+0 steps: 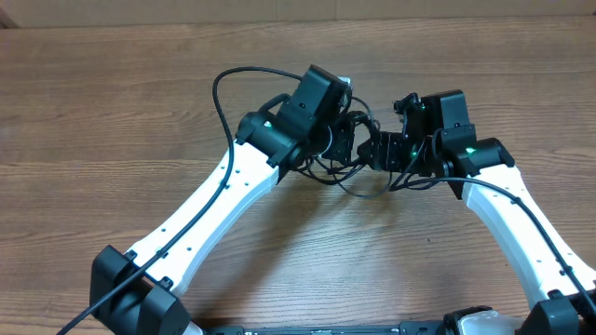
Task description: Untangle cables
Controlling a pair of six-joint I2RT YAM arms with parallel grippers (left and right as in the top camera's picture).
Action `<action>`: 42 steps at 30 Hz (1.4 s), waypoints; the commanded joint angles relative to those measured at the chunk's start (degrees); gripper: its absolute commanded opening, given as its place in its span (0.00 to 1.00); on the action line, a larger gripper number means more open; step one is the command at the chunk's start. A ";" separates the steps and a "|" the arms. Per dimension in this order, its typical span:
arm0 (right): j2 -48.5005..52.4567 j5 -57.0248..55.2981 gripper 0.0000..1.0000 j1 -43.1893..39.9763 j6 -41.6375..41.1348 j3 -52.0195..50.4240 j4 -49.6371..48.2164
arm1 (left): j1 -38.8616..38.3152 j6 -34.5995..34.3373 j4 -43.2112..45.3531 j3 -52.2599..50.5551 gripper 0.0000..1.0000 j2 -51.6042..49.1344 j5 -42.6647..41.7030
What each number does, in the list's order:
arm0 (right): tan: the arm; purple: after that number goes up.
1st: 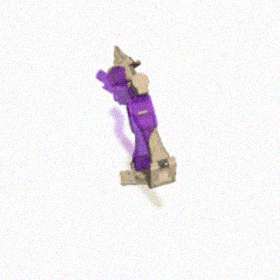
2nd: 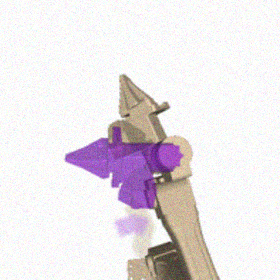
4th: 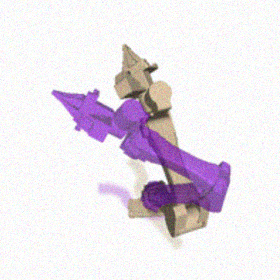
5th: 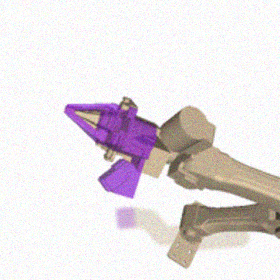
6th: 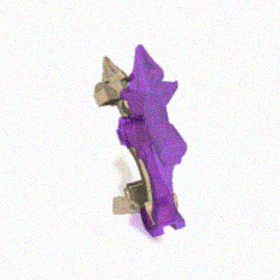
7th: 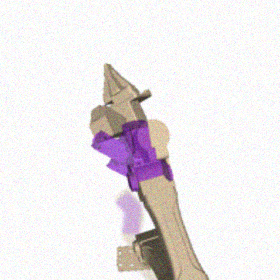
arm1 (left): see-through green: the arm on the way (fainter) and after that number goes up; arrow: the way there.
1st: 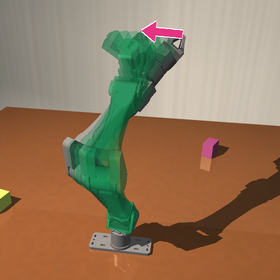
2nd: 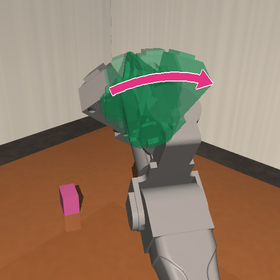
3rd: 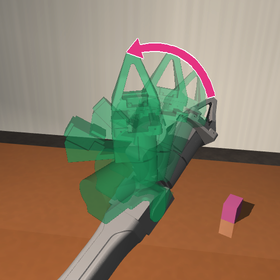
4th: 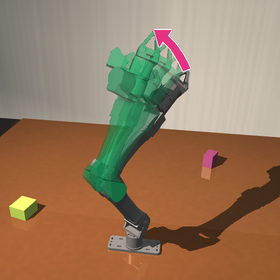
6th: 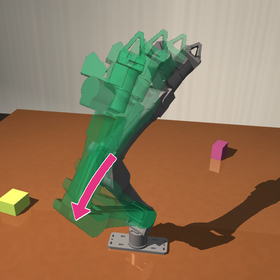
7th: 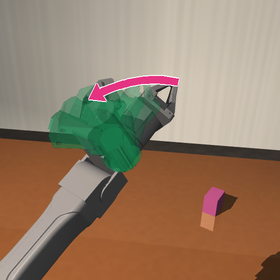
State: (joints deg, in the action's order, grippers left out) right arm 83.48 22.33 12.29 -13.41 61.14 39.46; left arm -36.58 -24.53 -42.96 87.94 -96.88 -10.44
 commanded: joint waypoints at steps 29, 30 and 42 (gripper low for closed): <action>1.77 32.11 0.05 -6.08 13.90 1.90 0.66 | 17.97 -0.70 -10.64 1.16 0.04 2.43 -1.60; 1.77 31.28 0.07 -6.10 13.57 1.90 0.22 | 17.90 0.83 -10.43 1.16 0.04 2.43 -4.74; 1.77 15.23 0.25 -6.08 7.19 1.88 0.48 | 17.62 14.27 -7.74 1.16 0.57 2.43 -29.00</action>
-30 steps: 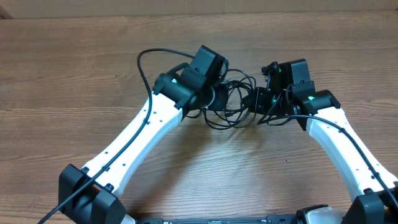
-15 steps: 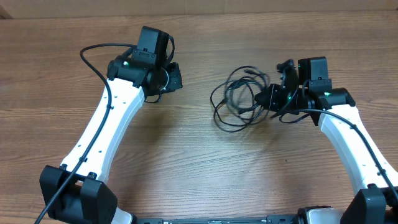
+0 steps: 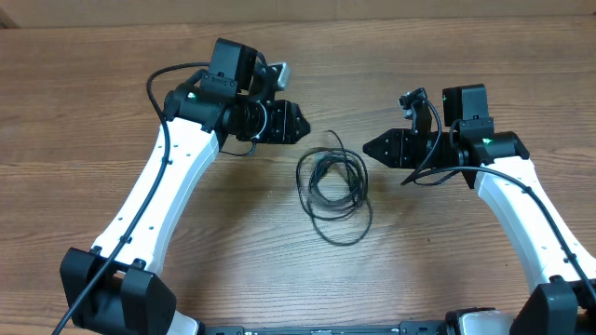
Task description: Untangle cables
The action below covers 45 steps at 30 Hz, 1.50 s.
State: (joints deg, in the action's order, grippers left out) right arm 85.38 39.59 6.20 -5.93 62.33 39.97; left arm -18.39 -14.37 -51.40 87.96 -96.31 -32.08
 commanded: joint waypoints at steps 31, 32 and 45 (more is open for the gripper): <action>-0.13 -21.53 0.44 -0.26 -4.79 0.76 6.23 | -7.67 -7.02 6.25 -7.61 0.49 -16.13 6.54; -0.13 -21.53 0.44 -0.26 -4.79 0.76 6.27 | -8.17 -8.68 6.73 -7.61 0.50 -17.05 6.54; -0.13 -21.51 0.45 -0.26 -4.79 0.76 6.71 | -13.29 -26.53 6.49 -7.63 0.47 -20.94 13.14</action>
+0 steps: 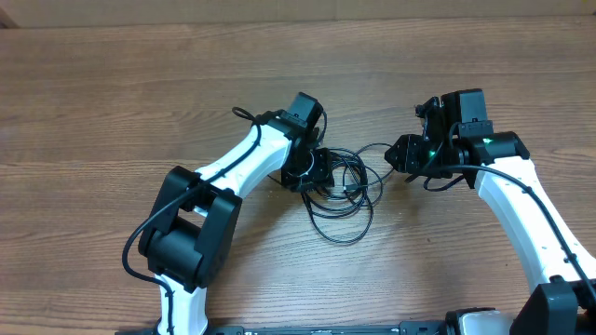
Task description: Untangle cables
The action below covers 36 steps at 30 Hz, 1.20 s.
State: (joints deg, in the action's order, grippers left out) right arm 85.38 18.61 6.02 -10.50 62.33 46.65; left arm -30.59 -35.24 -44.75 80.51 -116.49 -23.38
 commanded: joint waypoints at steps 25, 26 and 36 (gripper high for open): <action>-0.13 5.53 0.54 -0.09 1.01 0.76 0.15 | -5.40 0.85 -3.48 7.41 0.04 2.03 16.35; -0.13 6.19 0.54 -0.09 1.62 0.76 0.07 | -5.38 2.64 -4.46 9.16 0.04 2.73 15.43; -0.13 7.23 0.55 0.96 2.01 0.74 -0.92 | -5.33 8.76 -11.10 21.94 0.04 8.48 7.56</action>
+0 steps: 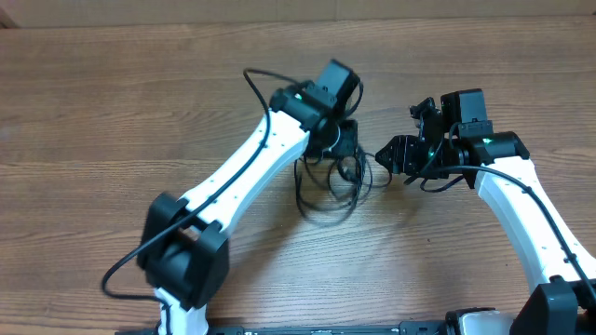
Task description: Untangle cables
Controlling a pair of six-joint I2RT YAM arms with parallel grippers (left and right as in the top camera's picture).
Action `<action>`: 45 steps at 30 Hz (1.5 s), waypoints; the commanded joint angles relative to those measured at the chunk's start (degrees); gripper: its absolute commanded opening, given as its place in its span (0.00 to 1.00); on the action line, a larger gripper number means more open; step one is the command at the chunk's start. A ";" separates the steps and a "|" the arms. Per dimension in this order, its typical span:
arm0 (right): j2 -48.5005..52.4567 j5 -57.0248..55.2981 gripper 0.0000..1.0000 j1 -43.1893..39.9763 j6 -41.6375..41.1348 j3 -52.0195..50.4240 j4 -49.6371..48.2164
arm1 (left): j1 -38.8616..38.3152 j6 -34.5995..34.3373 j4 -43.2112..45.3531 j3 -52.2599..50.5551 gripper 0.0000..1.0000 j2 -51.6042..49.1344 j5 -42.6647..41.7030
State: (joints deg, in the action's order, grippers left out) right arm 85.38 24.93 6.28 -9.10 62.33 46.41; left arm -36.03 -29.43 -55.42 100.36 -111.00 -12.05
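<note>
A thin black cable (325,216) lies in a loose coil on the wooden table, mid-frame in the overhead view. My left gripper (345,149) is down on the coil's upper edge and looks shut on its strands, which are partly hidden under the wrist. My right gripper (380,154) points left at the coil's right side. Its fingertips are together where a strand reaches them.
The wooden table (93,112) stretches around the coil on all sides. The left arm's white links (237,181) cross the table diagonally from the front left. The right arm's white link (521,223) comes up from the front right.
The left arm has swung, and its gripper is now higher and further right on the coil. The coil's lower loop has drawn up and tightened. The right gripper has shifted slightly left.
At first both grippers were close together over the bunched cable. Then they stood apart, with the coil lying free between them. After that, both were back at the coil, one on each side. Now the left sits on its top edge and the right at its right side.
</note>
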 commanded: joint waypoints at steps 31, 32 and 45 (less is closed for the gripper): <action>-0.13 -19.89 0.04 0.72 -10.62 0.74 -2.95 | 5.38 10.21 0.15 2.19 0.04 5.53 -19.56; -0.13 -22.23 0.04 0.72 -13.33 0.74 -2.34 | 5.62 10.21 -0.02 2.19 0.04 5.68 -19.56; -0.13 11.13 0.71 0.83 3.91 0.74 -8.22 | 5.64 11.56 -0.07 2.19 0.04 5.92 -20.92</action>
State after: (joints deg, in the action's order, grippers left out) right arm 85.38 26.41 7.01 -11.88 62.35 38.50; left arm -30.28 -19.59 -55.75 101.43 -107.28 -30.41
